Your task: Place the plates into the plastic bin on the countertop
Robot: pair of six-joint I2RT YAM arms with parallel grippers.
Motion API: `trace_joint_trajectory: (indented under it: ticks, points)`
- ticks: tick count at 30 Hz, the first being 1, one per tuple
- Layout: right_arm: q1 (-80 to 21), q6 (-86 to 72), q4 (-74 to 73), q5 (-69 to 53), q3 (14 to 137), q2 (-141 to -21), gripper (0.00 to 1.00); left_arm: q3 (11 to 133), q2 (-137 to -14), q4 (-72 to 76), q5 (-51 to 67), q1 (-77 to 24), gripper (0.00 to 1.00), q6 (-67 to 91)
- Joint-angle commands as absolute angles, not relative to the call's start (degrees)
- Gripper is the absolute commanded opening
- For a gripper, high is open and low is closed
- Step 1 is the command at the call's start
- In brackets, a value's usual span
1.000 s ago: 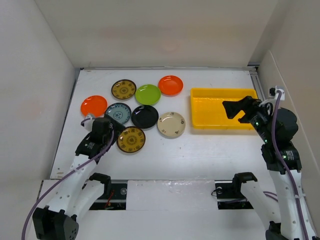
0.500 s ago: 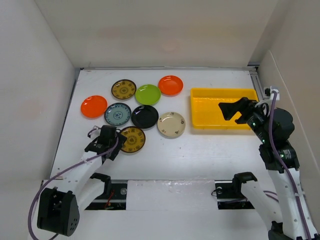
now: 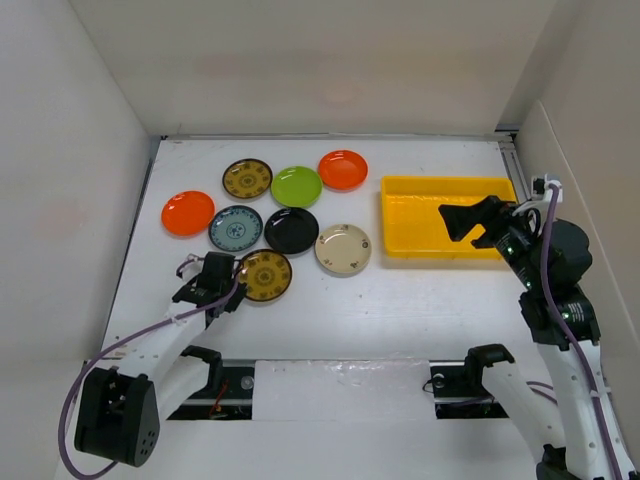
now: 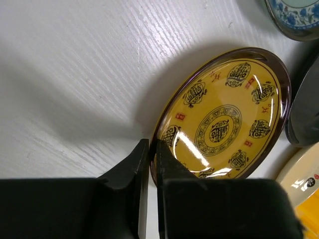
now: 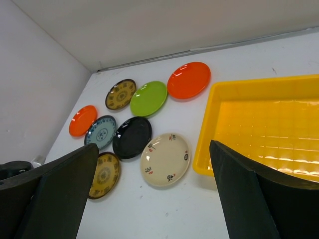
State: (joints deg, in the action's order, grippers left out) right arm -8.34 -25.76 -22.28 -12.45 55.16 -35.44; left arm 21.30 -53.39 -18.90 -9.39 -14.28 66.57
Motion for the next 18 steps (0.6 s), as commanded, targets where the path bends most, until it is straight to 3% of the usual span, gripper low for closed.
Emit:
trace_joint_trajectory:
  ticks: [1, 12, 18]
  points:
    - [-8.8, -26.5, -19.6, -12.0, 55.1, -35.0, 0.99, 21.4, -52.9, -20.0, -10.6, -14.3, 0.0, 67.0]
    - [-9.3, -27.0, -13.4, -16.6, 51.2, -35.5, 0.99, 30.0, -38.6, -24.1, -8.5, -16.9, 0.0, 62.5]
    - [-11.7, -27.0, 0.8, -34.4, 47.3, -45.7, 0.99, 38.7, -45.2, -12.1, 4.8, -16.9, 0.0, 47.0]
